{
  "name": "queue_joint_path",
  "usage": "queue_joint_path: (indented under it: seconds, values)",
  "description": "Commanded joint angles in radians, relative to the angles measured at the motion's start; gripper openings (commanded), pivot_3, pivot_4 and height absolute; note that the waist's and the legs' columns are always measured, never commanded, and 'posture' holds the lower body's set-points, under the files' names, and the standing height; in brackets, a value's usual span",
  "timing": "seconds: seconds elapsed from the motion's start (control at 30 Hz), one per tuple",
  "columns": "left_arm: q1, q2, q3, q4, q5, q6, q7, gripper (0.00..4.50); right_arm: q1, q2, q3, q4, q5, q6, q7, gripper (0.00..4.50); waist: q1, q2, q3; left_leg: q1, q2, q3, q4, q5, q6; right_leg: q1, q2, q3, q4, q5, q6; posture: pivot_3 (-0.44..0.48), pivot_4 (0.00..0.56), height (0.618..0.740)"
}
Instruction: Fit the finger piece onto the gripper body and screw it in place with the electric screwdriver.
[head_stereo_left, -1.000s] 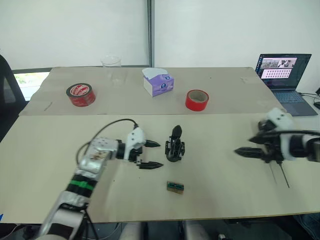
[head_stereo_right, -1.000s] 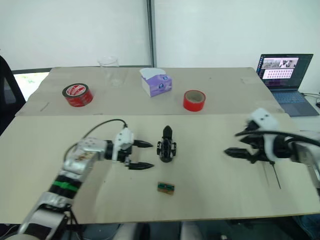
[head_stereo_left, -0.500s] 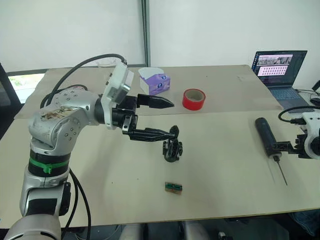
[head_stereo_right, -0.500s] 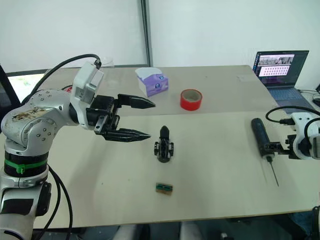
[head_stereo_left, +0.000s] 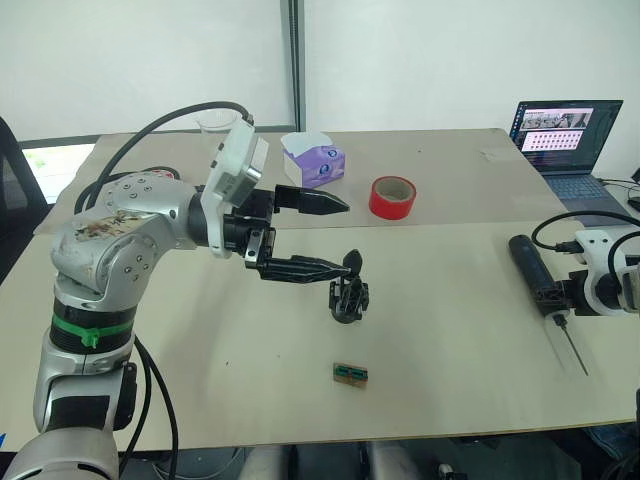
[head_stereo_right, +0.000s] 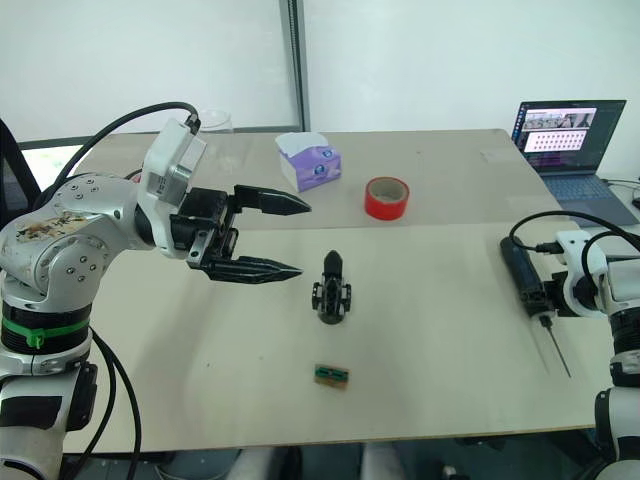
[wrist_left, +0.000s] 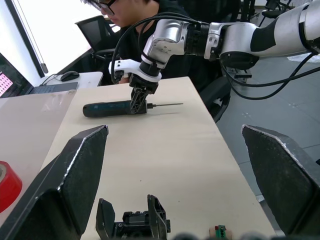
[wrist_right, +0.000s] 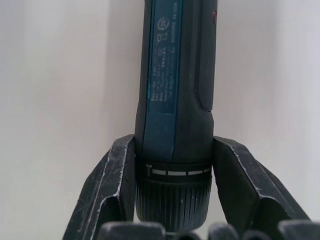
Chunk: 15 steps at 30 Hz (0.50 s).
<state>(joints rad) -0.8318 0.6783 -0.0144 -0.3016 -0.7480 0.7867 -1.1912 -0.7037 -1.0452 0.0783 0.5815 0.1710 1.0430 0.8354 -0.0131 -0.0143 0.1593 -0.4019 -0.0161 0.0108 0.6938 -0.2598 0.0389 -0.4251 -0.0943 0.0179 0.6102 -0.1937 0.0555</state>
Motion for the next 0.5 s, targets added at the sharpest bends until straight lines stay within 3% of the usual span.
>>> queue_joint_path:
  seconds: [0.03, 0.17, 0.33, 0.4, 0.5]
  values:
    - [-0.027, 0.015, 0.002, -0.038, -0.008, 0.003, 0.015, 4.5, 0.037, -0.108, 0.033, -0.249, 0.068, 0.019, 0.203, 1.85, 0.0, 0.003, 0.002, 0.0, 0.0, 0.0, 0.0, 0.0, 0.0, 0.0, 0.0, 0.0, 0.0, 0.0, 0.0, 0.0, 0.15, 0.74]
    - [-0.014, 0.035, -0.023, -0.055, 0.016, -0.019, 0.0, 4.5, 0.123, -0.217, 0.116, -0.489, 0.086, -0.057, 0.384, 1.85, -0.005, 0.006, 0.004, -0.001, 0.0, 0.0, 0.0, 0.0, 0.0, -0.001, 0.0, 0.0, 0.001, 0.0, 0.0, 0.0, 0.15, 0.74]
    - [-0.032, 0.025, -0.03, -0.061, -0.002, -0.028, -0.009, 4.5, 0.099, -0.189, 0.246, -0.468, -0.022, -0.154, 0.413, 1.85, -0.002, 0.004, 0.005, 0.001, 0.0, 0.0, 0.001, 0.0, 0.0, 0.0, 0.0, 0.0, 0.001, -0.001, 0.001, 0.0, 0.15, 0.74]
    - [-0.042, 0.024, -0.034, -0.051, -0.004, -0.028, -0.01, 4.5, 0.057, -0.164, 0.302, -0.417, -0.068, -0.174, 0.437, 2.88, 0.001, 0.004, 0.005, 0.0, 0.0, 0.0, 0.002, 0.0, 0.0, 0.0, 0.0, 0.0, 0.001, -0.001, 0.001, 0.0, 0.15, 0.74]
    - [-0.039, 0.029, -0.04, -0.045, 0.006, -0.042, -0.023, 4.5, -0.027, -0.124, 0.395, -0.346, -0.143, -0.2, 0.499, 3.89, 0.0, 0.004, 0.005, 0.0, -0.001, 0.0, 0.002, 0.0, 0.0, 0.0, -0.001, 0.0, 0.001, 0.0, 0.001, 0.0, 0.15, 0.74]
